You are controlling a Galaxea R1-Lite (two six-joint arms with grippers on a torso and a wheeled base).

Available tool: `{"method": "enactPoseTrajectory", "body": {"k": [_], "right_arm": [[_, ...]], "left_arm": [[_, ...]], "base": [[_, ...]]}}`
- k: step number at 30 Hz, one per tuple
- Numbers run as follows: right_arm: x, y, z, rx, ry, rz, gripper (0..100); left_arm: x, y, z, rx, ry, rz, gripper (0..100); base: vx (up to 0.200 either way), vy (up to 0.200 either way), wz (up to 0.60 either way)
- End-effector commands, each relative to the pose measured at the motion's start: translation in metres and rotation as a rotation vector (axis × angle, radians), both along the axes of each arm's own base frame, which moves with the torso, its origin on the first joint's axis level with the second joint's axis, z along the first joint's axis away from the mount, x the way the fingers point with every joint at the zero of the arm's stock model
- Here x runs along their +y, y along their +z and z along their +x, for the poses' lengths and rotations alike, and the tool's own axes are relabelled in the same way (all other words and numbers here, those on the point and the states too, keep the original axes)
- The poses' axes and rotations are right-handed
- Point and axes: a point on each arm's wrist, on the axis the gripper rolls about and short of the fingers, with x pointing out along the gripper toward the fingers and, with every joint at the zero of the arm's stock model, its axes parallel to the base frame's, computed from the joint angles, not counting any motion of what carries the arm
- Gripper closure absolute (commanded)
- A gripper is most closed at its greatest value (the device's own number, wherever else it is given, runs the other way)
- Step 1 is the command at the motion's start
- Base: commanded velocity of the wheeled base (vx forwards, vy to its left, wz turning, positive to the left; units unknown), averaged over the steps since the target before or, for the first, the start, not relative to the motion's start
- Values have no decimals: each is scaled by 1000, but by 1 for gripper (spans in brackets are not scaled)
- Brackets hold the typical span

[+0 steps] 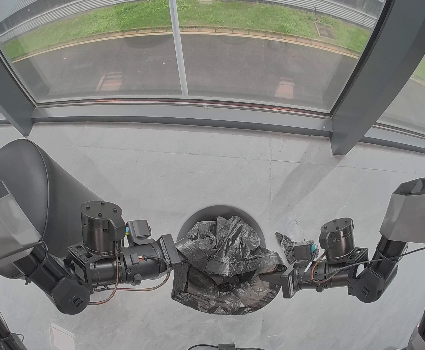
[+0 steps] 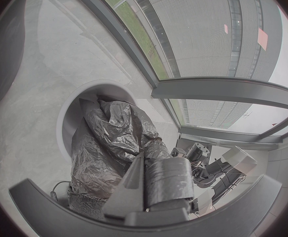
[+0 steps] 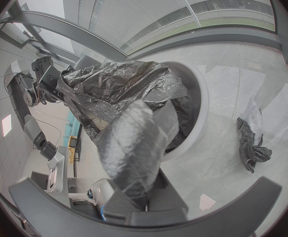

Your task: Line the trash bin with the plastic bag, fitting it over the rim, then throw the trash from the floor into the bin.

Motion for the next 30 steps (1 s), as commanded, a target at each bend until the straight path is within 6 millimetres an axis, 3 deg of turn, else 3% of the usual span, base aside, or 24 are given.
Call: {"method": "enactPoseTrajectory", "body": {"k": [1, 3, 4, 16, 22, 26, 30], "right_arm": [[0, 1, 0, -6, -12, -6, 100], [-1, 2, 0, -8, -14, -6, 100], [-1, 2, 0, -8, -14, -6, 0], [-8, 8, -14, -37, -20, 3, 0], [-11, 22, -18, -98, -30, 15, 0], [7, 34, -18, -179, -43, -1, 0], [42, 34, -22, -252, -168, -137, 0]], "left_arm": [[1, 1, -1, -2, 0, -2, 100], [0, 1, -1, -2, -2, -2, 100], [1, 1, -1, -2, 0, -2, 100], [0, 2, -1, -7, -1, -2, 100], [-2, 4, -1, -15, -7, -6, 100], [-2, 7, -2, -24, -6, -11, 100], [-1, 8, -2, -32, -1, -10, 100]], "base": [[0, 0, 0], [0, 0, 0], [0, 0, 0], [0, 0, 0], [0, 0, 0], [0, 0, 0], [0, 0, 0]]}}
